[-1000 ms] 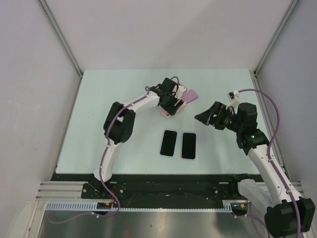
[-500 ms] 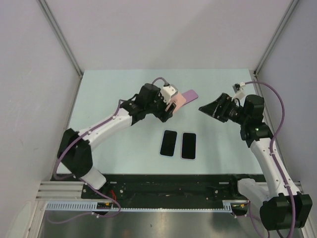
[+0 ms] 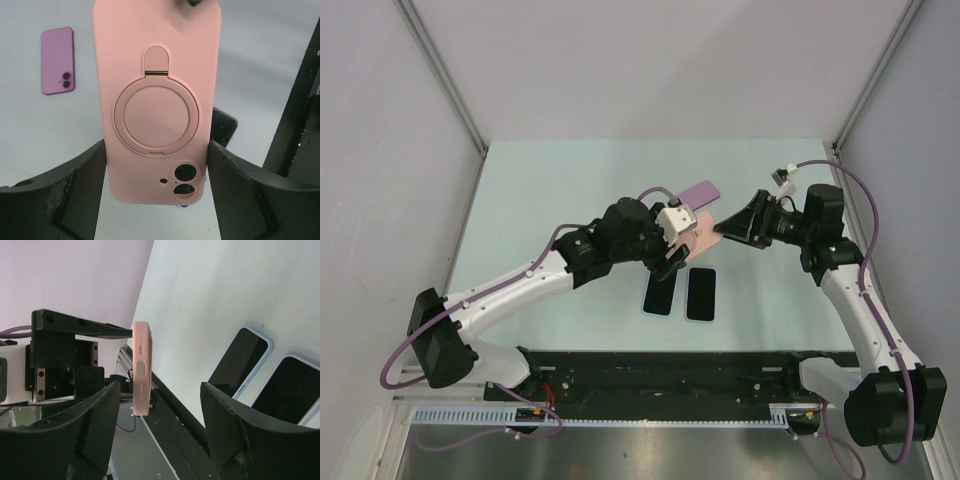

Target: Put the phone into the phone case

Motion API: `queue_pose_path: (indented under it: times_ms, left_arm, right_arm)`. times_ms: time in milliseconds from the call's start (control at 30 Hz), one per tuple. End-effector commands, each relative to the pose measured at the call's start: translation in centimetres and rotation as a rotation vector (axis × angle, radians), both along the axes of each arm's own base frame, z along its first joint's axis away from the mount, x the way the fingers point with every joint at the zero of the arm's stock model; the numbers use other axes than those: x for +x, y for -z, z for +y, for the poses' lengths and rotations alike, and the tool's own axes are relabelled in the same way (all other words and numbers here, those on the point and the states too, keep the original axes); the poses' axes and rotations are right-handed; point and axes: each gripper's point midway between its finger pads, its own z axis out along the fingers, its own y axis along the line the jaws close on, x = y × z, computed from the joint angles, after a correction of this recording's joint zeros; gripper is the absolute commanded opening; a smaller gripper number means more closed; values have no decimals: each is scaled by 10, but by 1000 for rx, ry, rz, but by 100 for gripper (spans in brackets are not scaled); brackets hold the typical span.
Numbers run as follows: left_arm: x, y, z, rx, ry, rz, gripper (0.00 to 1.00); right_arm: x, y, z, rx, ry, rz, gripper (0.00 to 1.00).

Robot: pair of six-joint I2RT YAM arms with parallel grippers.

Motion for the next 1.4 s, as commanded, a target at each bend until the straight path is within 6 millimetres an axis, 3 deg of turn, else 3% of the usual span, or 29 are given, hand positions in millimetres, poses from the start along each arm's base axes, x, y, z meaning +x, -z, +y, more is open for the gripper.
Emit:
queue_pose_path:
  times_ms: [0, 167, 267, 300, 400, 533, 567, 600, 767, 900, 1067, 1100, 1200, 1300, 1367]
  left_arm:
    - [-14, -6, -5, 23, 77, -58, 56]
    - [-18, 0, -6, 38, 87, -51, 57]
    - [-17, -3, -5, 32, 79, -57, 59]
    - [-16, -5, -4, 34, 73, -66, 60]
    - [-12, -5, -2, 38, 46, -71, 68]
    - [-7, -9, -1, 31, 14, -75, 82]
    - [-6, -9, 0, 36, 4, -76, 94]
    - [-3, -12, 3, 40, -21, -79, 100]
    - [-15, -32, 14, 15, -28, -55, 100]
    - [-24, -46, 33, -28, -74, -58, 100]
    - [-19, -62, 73, -83, -264, -91, 100]
    - [-19, -58, 78, -89, -295, -86, 100]
    - [-20, -63, 90, -131, -350, -84, 100]
    - [-22, -64, 98, -131, -367, -86, 100]
    - [-19, -64, 105, -123, -401, -99, 100]
  right_arm:
    - [-7, -18, 6, -3, -54, -65, 65]
    - [-11, -15, 11, -3, -97, -63, 45]
    - [-12, -21, 13, 2, -103, -96, 24]
    - [-11, -23, 13, 1, -96, -108, 13]
    - [-9, -30, 14, -12, -82, -167, 0]
    - [-10, -36, 19, -22, -89, -226, 0]
    - [-9, -40, 19, -16, -91, -248, 0]
    - [-8, -43, 18, -26, -88, -280, 0]
    - [10, -45, 2, -218, -21, -477, 0]
    - [32, -40, -24, -455, 70, -664, 0]
    - [33, -10, -36, -823, -121, -919, 0]
    - [33, -4, -39, -876, -157, -945, 0]
    - [25, 33, -45, -1015, -380, -995, 0]
    - [-3, 83, -44, -1061, -647, -934, 0]
    - [-8, 106, -53, -1145, -735, -909, 0]
